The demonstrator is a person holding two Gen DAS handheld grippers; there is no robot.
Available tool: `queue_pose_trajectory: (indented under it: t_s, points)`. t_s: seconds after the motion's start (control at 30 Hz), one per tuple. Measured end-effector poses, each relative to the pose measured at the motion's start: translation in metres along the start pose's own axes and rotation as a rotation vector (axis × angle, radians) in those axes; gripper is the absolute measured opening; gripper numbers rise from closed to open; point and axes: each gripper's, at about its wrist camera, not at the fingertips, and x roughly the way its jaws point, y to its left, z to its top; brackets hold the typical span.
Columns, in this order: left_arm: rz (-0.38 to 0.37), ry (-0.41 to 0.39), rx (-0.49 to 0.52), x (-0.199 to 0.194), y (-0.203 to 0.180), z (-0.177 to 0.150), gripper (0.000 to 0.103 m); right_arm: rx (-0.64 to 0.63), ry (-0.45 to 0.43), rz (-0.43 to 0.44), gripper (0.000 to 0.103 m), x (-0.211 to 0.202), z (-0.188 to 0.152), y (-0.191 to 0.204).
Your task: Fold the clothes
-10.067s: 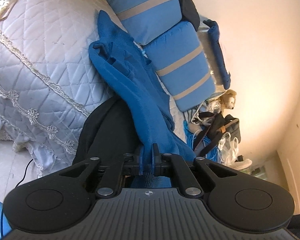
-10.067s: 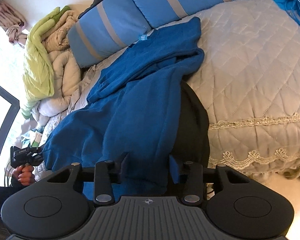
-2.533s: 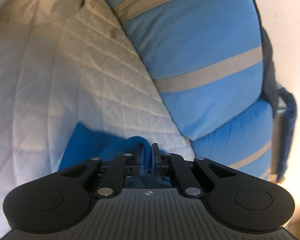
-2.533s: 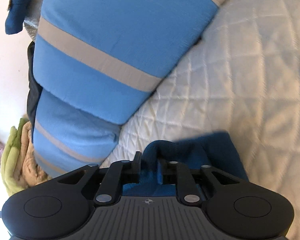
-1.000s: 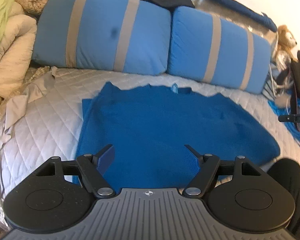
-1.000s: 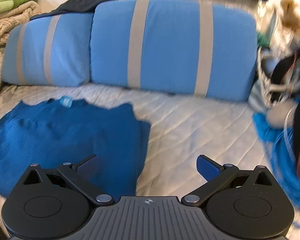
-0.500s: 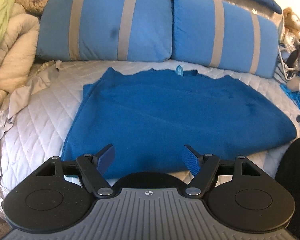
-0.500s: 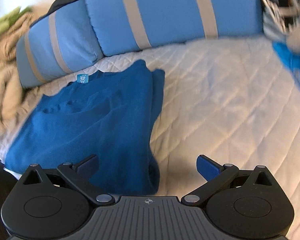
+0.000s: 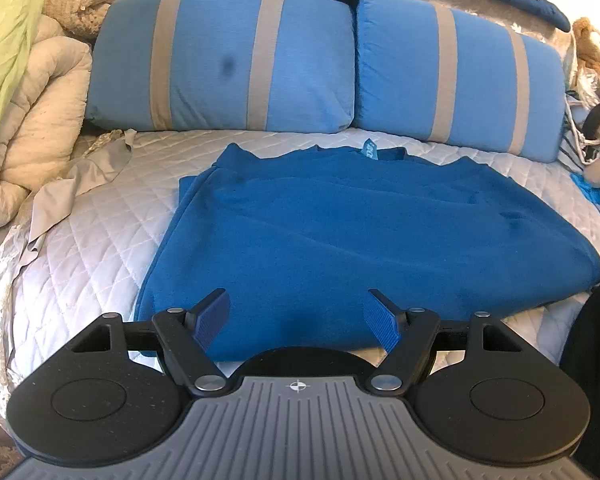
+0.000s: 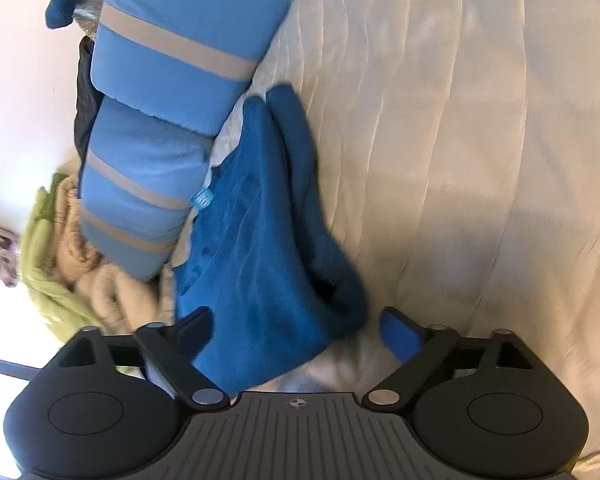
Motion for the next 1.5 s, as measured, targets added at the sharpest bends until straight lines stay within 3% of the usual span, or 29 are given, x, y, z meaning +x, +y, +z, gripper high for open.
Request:
queue_pose_trajectory:
  t_s: [0.13,0.23,0.43,0.5,0.53,1.0,1.27,1.5]
  points:
    - [-0.007,0.0,-0.005,0.001,0.002,0.0,0.073,0.024,-0.005,0.022,0.088,0.006,-0.004,-0.002]
    - [-0.018,0.001,-0.011,0.002,0.004,0.0,0.073,0.034,-0.034,0.016,0.081,0.011,-0.003,-0.002]
    - [-0.056,-0.006,-0.04,0.002,0.01,-0.001,0.073,0.055,-0.053,-0.018,0.044,0.022,0.003,-0.002]
    - [-0.064,-0.007,-0.049,0.002,0.011,-0.001,0.073,0.039,-0.057,-0.021,0.023,0.023,0.003,0.004]
    - [-0.064,-0.007,-0.051,0.002,0.011,-0.001,0.073,0.013,-0.064,-0.023,0.021,0.022,0.003,0.011]
    - [0.02,0.007,-0.022,0.001,0.005,-0.001,0.073,-0.401,-0.13,-0.041,0.016,0.008,-0.009,0.129]
    - [0.01,0.006,-0.027,0.001,0.007,-0.002,0.073,-0.511,-0.107,0.011,0.017,0.036,-0.029,0.189]
    - [0.046,0.014,0.039,0.001,-0.005,-0.002,0.073,-0.601,-0.043,0.07,0.017,0.069,-0.052,0.236]
